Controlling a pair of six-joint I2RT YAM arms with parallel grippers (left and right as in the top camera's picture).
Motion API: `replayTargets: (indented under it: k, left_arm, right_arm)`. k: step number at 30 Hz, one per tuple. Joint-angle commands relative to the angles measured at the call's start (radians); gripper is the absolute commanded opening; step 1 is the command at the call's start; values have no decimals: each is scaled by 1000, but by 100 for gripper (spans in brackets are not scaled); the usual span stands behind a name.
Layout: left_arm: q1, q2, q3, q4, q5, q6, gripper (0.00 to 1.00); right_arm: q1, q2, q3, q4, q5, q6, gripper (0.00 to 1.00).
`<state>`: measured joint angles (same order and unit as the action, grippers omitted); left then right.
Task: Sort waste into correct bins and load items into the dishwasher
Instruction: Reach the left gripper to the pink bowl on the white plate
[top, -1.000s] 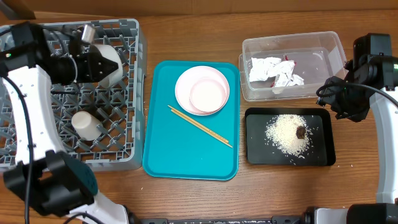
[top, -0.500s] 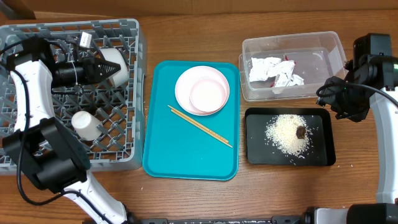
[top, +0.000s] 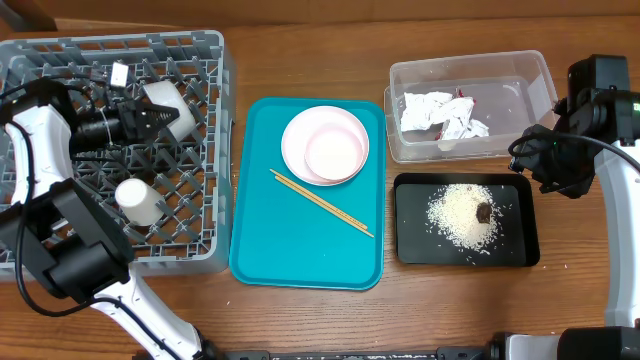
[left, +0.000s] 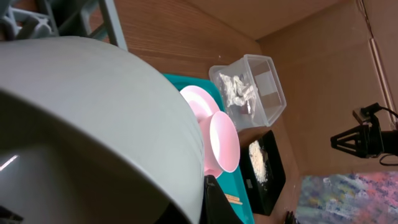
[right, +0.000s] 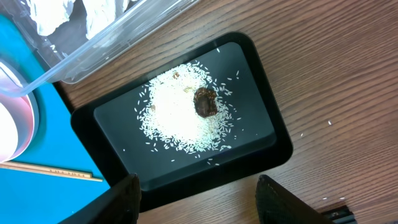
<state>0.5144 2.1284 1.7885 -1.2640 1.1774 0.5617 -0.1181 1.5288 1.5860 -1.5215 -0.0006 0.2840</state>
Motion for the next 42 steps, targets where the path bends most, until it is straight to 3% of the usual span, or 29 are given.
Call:
replayTargets:
  k: [1, 3, 4, 5, 6, 11, 14, 16, 17, 18, 25, 30, 35, 42]
  left_arm:
    - [36, 28, 13, -19, -103, 18, 5]
    - [53, 28, 13, -29, -127, 14, 9]
    - [63, 28, 13, -38, -131, 13, 17]
    - [74, 28, 13, -49, -131, 6, 37]
    - [82, 28, 13, -56, -131, -3, 49]
    - [134, 23, 14, -93, -129, -27, 61]
    - [149, 3, 16, -94, -98, -26, 73]
    - [153, -23, 21, -93, -92, -26, 85]
    - [153, -38, 23, -93, -98, -26, 97]
    - [153, -58, 26, -93, -114, -27, 100]
    - [142, -214, 28, -91, -140, -53, 100]
    - [61, -329, 28, -89, -148, -53, 100]
    - [-122, -402, 28, -61, -254, -80, 100]
    - [-472, -395, 28, 25, -604, -216, 100]
  right_arm:
    - [-1, -11, 24, 0, -5, 0, 61]
    - [-1, -11, 24, 0, -5, 0, 61]
    - [-1, -11, 24, 0, -4, 0, 61]
    - [-1, -11, 24, 0, -5, 0, 61]
    - [-1, -11, 24, 0, -5, 0, 61]
    - [-1, -11, 24, 1, -4, 0, 61]
    - [-1, -11, 24, 1, -4, 0, 61]
    - [-1, -11, 24, 0, -4, 0, 61]
    - [-1, -11, 24, 0, -4, 0, 61]
    - [-1, -11, 24, 0, -4, 0, 61]
    - [-1, -11, 24, -2, -4, 0, 62]
    - [-1, -11, 24, -10, -4, 0, 66]
    - [-1, -11, 24, -14, -4, 0, 74]
    - [-1, -11, 24, -13, -4, -1, 81]
